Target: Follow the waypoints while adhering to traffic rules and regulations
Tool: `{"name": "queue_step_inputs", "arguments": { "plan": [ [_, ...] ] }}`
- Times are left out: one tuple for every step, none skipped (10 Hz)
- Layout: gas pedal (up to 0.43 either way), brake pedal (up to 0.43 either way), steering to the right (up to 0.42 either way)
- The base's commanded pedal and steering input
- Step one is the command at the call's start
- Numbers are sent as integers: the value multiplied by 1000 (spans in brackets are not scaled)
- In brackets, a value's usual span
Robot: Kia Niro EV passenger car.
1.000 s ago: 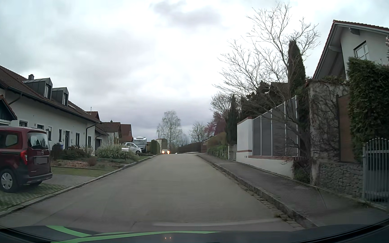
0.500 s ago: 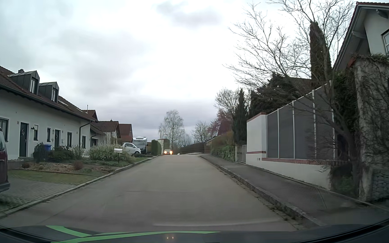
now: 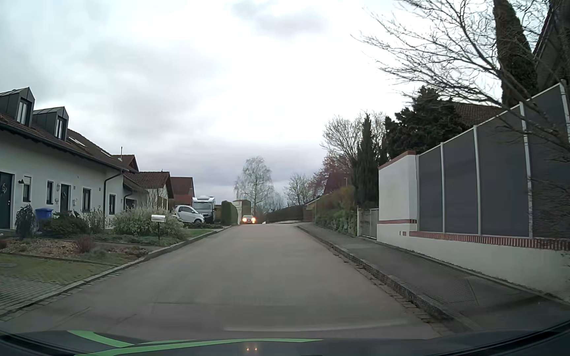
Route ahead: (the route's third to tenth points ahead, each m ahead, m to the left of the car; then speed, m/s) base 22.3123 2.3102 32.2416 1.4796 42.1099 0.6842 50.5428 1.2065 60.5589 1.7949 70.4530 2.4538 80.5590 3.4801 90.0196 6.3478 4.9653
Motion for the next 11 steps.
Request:
{"name": "queue_step_inputs", "arguments": {
  "plan": [
    [59, 0, 3],
    [47, 0, 13],
    [47, 0, 18],
    [47, 0, 20],
    [47, 0, 20],
    [47, 0, 20],
    [39, 0, 23],
    [39, 0, 27],
    [39, 0, 27],
    [39, 0, 27],
    [39, 0, 25]
  ]
}}
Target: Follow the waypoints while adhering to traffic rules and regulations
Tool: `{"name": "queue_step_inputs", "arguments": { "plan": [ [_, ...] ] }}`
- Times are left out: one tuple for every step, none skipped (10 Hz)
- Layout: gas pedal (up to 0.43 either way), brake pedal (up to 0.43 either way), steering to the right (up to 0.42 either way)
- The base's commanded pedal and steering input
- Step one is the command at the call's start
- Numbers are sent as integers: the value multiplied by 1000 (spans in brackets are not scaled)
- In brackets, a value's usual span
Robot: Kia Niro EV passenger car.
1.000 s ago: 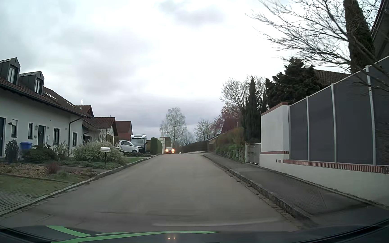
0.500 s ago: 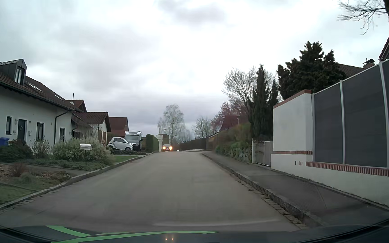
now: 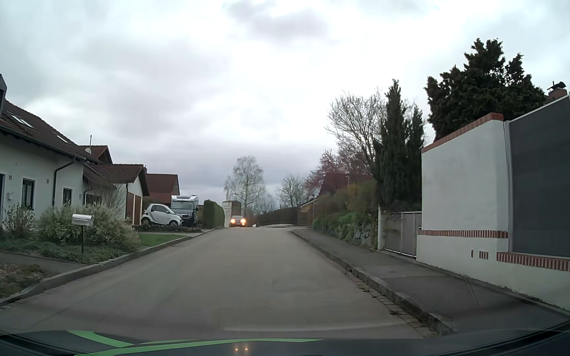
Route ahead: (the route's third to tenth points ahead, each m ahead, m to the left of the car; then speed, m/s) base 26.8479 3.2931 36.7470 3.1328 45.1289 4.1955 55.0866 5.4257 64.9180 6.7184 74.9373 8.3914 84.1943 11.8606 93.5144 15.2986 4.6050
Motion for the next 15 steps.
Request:
{"name": "queue_step_inputs", "arguments": {
  "plan": [
    [39, 0, 20],
    [39, 0, 17],
    [47, 0, 16],
    [59, 0, 16],
    [59, 0, 16],
    [59, 0, 14],
    [59, 0, 8],
    [67, 0, -4],
    [67, 0, -10],
    [79, 0, -16],
    [79, 0, -26],
    [79, 0, -35],
    [79, 0, -36],
    [79, 0, -36],
    [79, 0, -36]
  ]
}}
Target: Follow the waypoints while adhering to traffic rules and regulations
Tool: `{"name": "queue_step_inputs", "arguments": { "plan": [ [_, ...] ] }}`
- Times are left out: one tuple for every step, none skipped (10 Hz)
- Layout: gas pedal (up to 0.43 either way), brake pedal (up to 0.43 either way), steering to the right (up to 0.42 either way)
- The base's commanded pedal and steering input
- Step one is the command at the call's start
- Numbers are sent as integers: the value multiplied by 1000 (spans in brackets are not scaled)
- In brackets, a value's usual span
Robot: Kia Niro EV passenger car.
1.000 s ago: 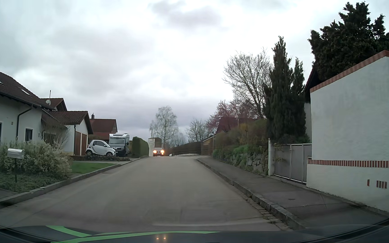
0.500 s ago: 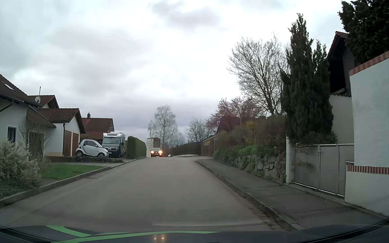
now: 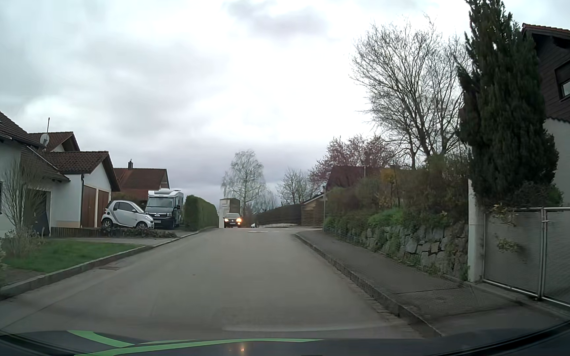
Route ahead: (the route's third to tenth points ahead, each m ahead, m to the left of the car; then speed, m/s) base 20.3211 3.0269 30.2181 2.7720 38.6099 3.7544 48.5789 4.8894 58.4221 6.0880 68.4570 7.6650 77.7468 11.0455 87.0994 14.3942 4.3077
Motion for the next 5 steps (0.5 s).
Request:
{"name": "queue_step_inputs", "arguments": {
  "plan": [
    [79, 0, -36],
    [79, 0, -36],
    [87, 0, -35],
    [87, 0, -33],
    [87, 0, -31]
  ]
}}
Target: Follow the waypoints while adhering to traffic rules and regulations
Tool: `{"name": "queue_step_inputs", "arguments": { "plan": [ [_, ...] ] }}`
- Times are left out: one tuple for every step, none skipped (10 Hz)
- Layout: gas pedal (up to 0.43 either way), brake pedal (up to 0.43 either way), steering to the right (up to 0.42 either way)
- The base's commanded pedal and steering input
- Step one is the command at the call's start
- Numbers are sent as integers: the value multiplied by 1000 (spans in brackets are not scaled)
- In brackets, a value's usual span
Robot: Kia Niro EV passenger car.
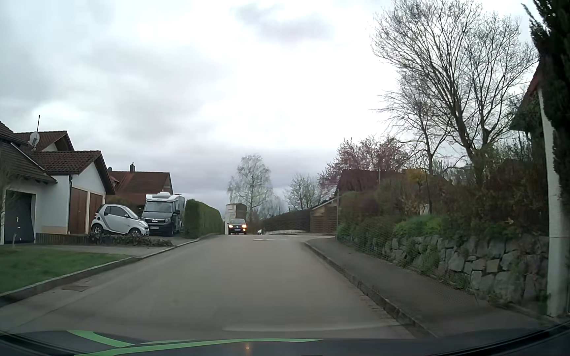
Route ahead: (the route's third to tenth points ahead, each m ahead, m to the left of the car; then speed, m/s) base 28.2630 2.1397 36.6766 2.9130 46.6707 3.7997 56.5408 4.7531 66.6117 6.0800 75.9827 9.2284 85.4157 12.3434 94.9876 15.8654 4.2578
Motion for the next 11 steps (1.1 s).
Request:
{"name": "queue_step_inputs", "arguments": {
  "plan": [
    [87, 0, -29],
    [87, 0, -29],
    [87, 0, -26],
    [87, 0, -21],
    [87, 0, -19],
    [87, 0, -17],
    [87, 0, -15],
    [87, 0, -14],
    [87, 0, -13],
    [87, 0, -13],
    [87, 0, -13]
  ]
}}
